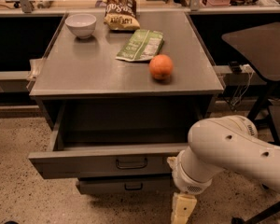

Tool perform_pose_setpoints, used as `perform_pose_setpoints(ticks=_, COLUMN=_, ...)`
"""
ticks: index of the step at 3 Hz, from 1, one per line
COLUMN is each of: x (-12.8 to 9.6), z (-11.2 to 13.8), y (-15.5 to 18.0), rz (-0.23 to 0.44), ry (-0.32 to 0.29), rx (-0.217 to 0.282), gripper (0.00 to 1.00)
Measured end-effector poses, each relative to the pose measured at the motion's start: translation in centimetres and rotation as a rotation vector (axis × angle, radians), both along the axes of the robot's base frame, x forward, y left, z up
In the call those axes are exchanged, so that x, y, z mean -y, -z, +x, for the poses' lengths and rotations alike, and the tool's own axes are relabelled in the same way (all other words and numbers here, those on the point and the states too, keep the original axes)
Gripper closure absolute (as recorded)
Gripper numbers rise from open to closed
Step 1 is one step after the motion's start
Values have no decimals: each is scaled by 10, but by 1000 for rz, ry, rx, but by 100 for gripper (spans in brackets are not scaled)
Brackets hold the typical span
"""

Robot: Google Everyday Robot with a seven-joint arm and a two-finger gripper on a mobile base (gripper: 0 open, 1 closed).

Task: Close top drawer

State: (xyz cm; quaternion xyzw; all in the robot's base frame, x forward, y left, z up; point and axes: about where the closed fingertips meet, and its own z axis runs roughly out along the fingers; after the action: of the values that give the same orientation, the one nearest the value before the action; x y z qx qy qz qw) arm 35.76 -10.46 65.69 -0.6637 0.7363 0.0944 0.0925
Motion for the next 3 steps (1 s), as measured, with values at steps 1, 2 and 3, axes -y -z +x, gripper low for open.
perform_pose_setpoints(ticks=1, x=0, z=2, y=2, rz=17, ry=-3, rx=-5, gripper=26)
perform_pose_setpoints(ticks=2, x=10, z=6, y=23, rz=73, ry=-11, rx=45, gripper=49)
perform_pose_setpoints(ticks=3, x=17, z=23, y=38, rz=194, ry=24, rx=181, gripper=72)
